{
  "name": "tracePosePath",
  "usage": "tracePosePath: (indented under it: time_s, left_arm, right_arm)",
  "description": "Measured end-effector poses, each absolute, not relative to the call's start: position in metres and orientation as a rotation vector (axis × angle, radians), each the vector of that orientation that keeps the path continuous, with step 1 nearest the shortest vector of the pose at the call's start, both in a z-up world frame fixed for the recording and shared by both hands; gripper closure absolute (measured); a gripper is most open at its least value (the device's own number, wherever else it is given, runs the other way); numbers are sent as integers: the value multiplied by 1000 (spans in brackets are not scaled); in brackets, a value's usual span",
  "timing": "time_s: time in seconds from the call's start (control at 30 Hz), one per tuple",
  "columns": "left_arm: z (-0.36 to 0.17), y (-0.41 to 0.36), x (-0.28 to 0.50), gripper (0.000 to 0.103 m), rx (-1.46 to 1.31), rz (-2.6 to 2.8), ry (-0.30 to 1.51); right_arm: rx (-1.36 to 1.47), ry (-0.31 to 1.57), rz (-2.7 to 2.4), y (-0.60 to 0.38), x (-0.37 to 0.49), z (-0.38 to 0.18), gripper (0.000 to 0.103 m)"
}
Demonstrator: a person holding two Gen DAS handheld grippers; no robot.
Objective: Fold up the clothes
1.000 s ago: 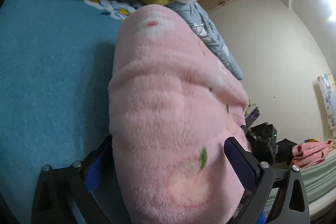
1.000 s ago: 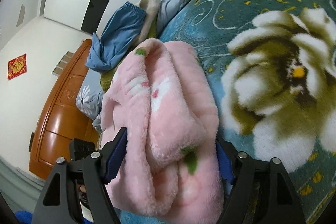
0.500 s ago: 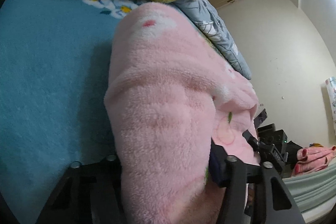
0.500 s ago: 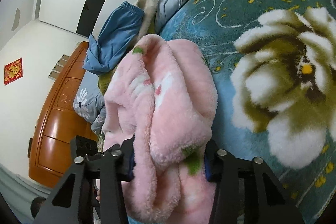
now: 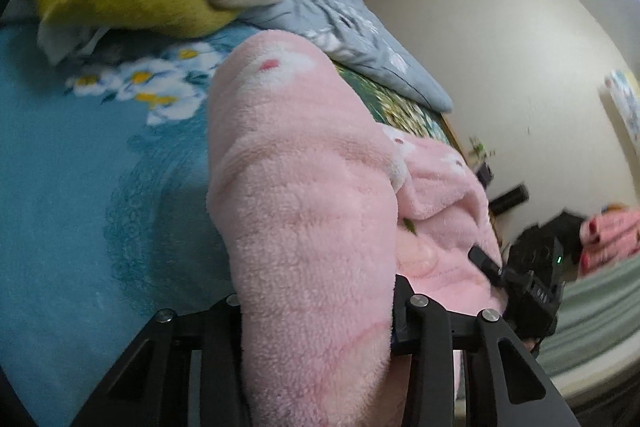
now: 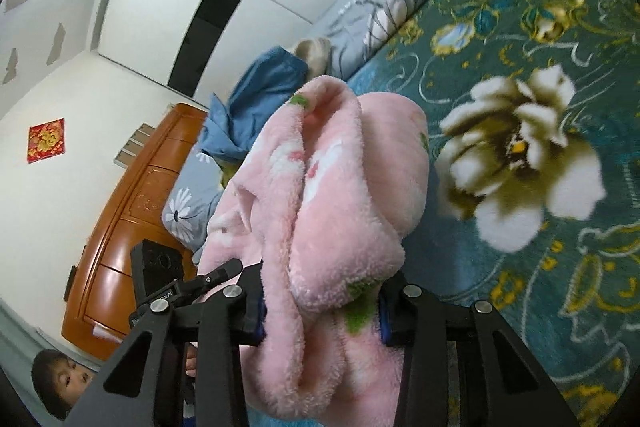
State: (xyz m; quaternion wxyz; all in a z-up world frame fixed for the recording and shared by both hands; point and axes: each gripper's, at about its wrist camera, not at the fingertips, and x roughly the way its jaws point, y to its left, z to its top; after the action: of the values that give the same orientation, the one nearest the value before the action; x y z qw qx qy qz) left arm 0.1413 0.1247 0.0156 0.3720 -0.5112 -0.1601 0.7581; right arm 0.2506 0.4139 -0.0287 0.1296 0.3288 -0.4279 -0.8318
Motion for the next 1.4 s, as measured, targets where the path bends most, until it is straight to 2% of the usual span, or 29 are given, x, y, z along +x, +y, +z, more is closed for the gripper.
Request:
tracePosePath:
  time_s: [0.13, 0.47, 0.77, 0.93, 1.23, 1.4]
  left_arm:
    - [28, 103, 146, 61, -1308, 1994, -337]
    - [27, 51, 148, 61, -1307, 2014, -394]
    - [15, 7, 119, 61, -1295, 2022, -454]
    - [19, -70, 101, 61, -1295, 2112, -482]
    - [50, -245, 91, 61, -1294, 2362, -482]
    - [50, -322, 97, 61, -1283, 2460, -527]
  right_arm:
    - [961, -1237, -2383, 399, 247, -27, 62]
    - [1015, -1147, -2360, 361, 223, -22, 62]
    - [1111, -1055, -2368, 323, 190, -14, 62]
    - [1185, -977, -2295, 264, 138, -14, 63]
    - [1251, -823, -2060, 96, 39, -17, 63]
    - [1269, -771, -1959, 13, 6, -23, 62]
